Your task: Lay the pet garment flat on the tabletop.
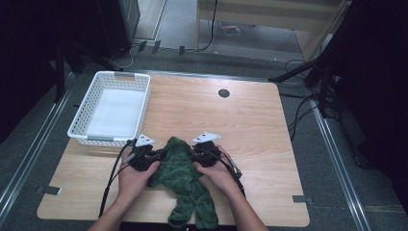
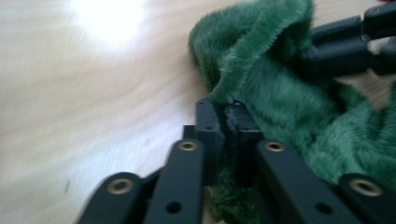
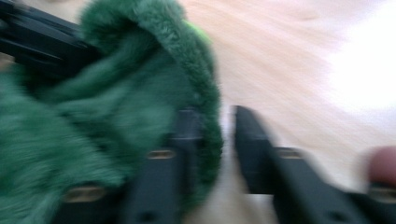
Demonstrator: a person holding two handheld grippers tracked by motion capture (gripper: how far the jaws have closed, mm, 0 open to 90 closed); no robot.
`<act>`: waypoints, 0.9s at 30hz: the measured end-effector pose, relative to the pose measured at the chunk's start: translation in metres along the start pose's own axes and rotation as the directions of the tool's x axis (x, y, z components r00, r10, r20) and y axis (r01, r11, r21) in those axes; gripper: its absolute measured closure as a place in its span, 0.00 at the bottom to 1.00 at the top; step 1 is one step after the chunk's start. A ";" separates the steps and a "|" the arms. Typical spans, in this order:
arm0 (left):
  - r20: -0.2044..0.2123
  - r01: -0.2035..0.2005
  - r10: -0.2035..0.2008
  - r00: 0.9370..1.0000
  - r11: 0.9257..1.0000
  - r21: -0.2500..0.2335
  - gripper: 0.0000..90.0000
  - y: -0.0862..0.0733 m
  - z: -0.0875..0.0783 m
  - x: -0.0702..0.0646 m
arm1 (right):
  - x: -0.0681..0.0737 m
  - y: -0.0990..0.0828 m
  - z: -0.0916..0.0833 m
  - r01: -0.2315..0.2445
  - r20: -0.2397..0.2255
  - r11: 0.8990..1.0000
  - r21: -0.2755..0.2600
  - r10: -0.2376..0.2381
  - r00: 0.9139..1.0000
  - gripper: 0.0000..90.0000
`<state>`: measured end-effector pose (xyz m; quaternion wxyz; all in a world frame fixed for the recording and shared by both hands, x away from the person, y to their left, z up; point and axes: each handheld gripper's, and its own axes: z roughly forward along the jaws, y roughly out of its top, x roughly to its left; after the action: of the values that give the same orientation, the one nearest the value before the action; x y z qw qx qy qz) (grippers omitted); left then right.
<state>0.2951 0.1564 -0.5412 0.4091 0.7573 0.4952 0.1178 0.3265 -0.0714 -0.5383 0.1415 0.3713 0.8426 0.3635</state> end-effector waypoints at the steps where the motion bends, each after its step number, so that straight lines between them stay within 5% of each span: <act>1: -0.001 -0.007 0.007 1.000 1.000 -0.007 0.98 0.004 0.001 0.000 | -0.003 -0.001 -0.003 -0.013 0.022 1.000 -0.015 0.013 1.000 0.99; 2: -0.015 -0.008 0.007 1.000 1.000 -0.020 0.99 0.008 0.001 0.001 | -0.014 -0.002 -0.015 -0.067 0.021 0.994 -0.085 0.069 0.997 1.00; 4: -0.029 -0.021 0.020 0.999 0.999 -0.028 1.00 0.020 0.003 0.004 | -0.027 -0.005 -0.030 -0.091 0.065 0.984 -0.151 0.102 0.993 1.00; 7: -0.039 -0.041 0.041 0.998 0.999 -0.014 1.00 0.027 0.012 0.001 | -0.040 -0.008 -0.042 -0.107 0.065 0.975 -0.196 0.122 0.990 1.00; 9: -0.094 -0.048 0.047 0.994 0.999 -0.004 0.99 0.030 0.023 -0.002 | -0.046 -0.012 -0.044 -0.065 0.186 0.983 -0.169 0.097 0.978 1.00; 10: -0.090 -0.023 0.023 0.996 1.000 0.004 0.97 0.031 0.030 0.000 | -0.051 -0.016 -0.043 -0.076 0.214 0.986 -0.151 0.108 0.971 1.00; 11: -0.054 0.007 -0.006 0.999 1.000 0.007 0.78 0.032 0.034 0.002 | -0.065 -0.024 -0.044 -0.184 0.116 0.970 -0.159 0.204 0.972 0.88; 12: -0.027 0.032 -0.032 0.999 0.999 -0.006 0.78 0.032 0.036 0.003 | -0.065 -0.024 -0.044 -0.184 0.116 0.970 -0.159 0.204 0.972 0.88; 13: -0.004 0.030 -0.030 1.000 0.999 -0.023 0.66 0.032 0.034 0.002 | -0.068 -0.026 -0.048 -0.209 0.095 0.963 -0.169 0.227 0.969 0.85; 14: 0.009 0.024 -0.024 1.000 0.999 -0.043 0.59 0.032 0.029 0.001 | -0.068 -0.029 -0.054 -0.210 0.080 0.959 -0.189 0.228 0.970 0.83; 15: 0.028 0.023 -0.021 0.999 0.998 -0.061 0.53 0.031 0.024 -0.001 | -0.065 -0.031 -0.068 -0.219 0.003 0.948 -0.231 0.226 0.974 0.76; 16: 0.048 0.012 -0.009 0.999 0.997 -0.076 0.53 0.029 0.017 -0.001 | -0.065 -0.031 -0.068 -0.219 0.003 0.948 -0.231 0.226 0.974 0.76; 17: 0.054 0.006 -0.002 0.999 0.996 -0.085 0.51 0.027 0.011 -0.002 | -0.056 -0.033 -0.078 -0.206 -0.083 0.948 -0.241 0.191 0.978 0.68; 19: 0.054 0.017 -0.012 0.998 0.996 -0.092 0.51 0.020 -0.001 -0.002 | -0.044 -0.035 -0.082 -0.198 -0.150 0.955 -0.220 0.168 0.974 0.60; 20: 0.060 0.031 -0.027 0.998 0.996 -0.081 0.51 0.016 -0.005 -0.002 | -0.044 -0.035 -0.082 -0.198 -0.150 0.955 -0.220 0.168 0.974 0.60; 22: 0.079 0.078 -0.074 0.994 0.995 -0.055 0.50 0.005 -0.011 -0.002 | -0.032 -0.036 -0.079 -0.228 -0.217 0.960 -0.165 0.191 0.957 0.54; 24: 0.108 0.101 -0.100 0.989 0.995 -0.007 0.46 -0.005 -0.012 -0.004 | -0.019 -0.037 -0.074 -0.240 -0.231 0.965 -0.103 0.211 0.950 0.54; 25: 0.115 0.112 -0.112 0.987 0.994 0.011 0.39 -0.008 -0.011 -0.005 | -0.009 -0.038 -0.068 -0.238 -0.199 0.970 -0.044 0.224 0.954 0.58; 27: 0.128 0.119 -0.122 0.984 0.992 0.029 0.39 -0.015 -0.011 -0.006 | -0.006 -0.040 -0.066 -0.233 -0.174 0.972 -0.023 0.226 0.958 0.67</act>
<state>0.2758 0.1593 -0.5432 0.4389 0.7363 0.5136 0.0382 0.2761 -0.1271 -0.5215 0.0338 0.4312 0.7947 0.4259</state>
